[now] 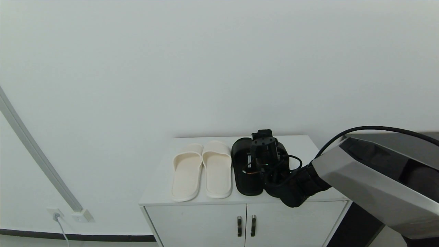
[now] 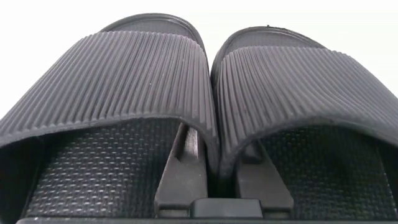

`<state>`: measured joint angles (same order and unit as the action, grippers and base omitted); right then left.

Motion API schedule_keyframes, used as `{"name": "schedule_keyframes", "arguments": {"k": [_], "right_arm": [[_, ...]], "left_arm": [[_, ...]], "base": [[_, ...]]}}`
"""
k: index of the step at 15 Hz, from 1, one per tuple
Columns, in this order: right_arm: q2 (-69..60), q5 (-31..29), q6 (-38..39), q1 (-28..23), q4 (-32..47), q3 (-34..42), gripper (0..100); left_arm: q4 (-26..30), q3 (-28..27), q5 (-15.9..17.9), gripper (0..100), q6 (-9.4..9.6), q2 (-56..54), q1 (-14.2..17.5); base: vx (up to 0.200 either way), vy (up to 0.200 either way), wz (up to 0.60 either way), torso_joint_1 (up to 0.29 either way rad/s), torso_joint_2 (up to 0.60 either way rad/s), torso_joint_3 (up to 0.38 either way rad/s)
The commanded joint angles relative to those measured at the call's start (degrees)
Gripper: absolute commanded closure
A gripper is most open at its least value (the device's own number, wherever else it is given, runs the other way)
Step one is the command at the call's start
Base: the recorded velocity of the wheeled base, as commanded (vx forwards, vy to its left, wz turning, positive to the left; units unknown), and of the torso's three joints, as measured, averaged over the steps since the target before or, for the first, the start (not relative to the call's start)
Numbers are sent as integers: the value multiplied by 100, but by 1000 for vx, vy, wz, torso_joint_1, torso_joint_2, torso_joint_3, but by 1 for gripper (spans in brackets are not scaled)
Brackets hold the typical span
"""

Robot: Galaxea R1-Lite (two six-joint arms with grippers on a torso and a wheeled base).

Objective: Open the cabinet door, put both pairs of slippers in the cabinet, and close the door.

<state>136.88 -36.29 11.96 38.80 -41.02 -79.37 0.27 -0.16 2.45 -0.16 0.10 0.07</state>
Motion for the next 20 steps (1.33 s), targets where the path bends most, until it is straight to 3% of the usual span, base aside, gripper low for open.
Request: {"name": "schedule_keyframes", "arguments": {"k": [1,4,7,10,11,12,14,16,20], "right_arm": [[-170,-1,-9,5,-2,36,100],[-776,-10,-88,5,-2,519,100],[-1787,245,-255,101,-20,1521,100],[-2824,1133,-299,338,-64,2673,100],[-3510,1652,-299,611,-55,3367,100],[-3510,1652,-299,611,-55,3367,100],[-4758,2777,-458,804,33,4483,100],[-5162,3550,-642,796,253,4800,100],[-5171,3770,-660,796,376,5054,100]], "left_arm": [[0,-2,1,100,-2,-1,1],[-9,-2,1,100,-2,-1,1],[-9,-2,1,100,-2,-1,1],[-18,7,1,100,-2,-1,1],[-18,7,1,100,-2,-1,1],[-18,7,1,100,-2,-1,1],[-18,7,1,100,7,8,1],[-18,7,1,100,-2,-1,1],[-18,7,1,100,-2,-1,1]], "base": [[0,0,0,0,0,0],[0,0,0,0,0,0],[0,0,0,0,0,0],[0,0,0,0,0,0],[0,0,0,0,0,0],[0,0,0,0,0,0],[0,0,0,0,0,0],[0,0,0,0,0,0],[0,0,0,0,0,0]]}}
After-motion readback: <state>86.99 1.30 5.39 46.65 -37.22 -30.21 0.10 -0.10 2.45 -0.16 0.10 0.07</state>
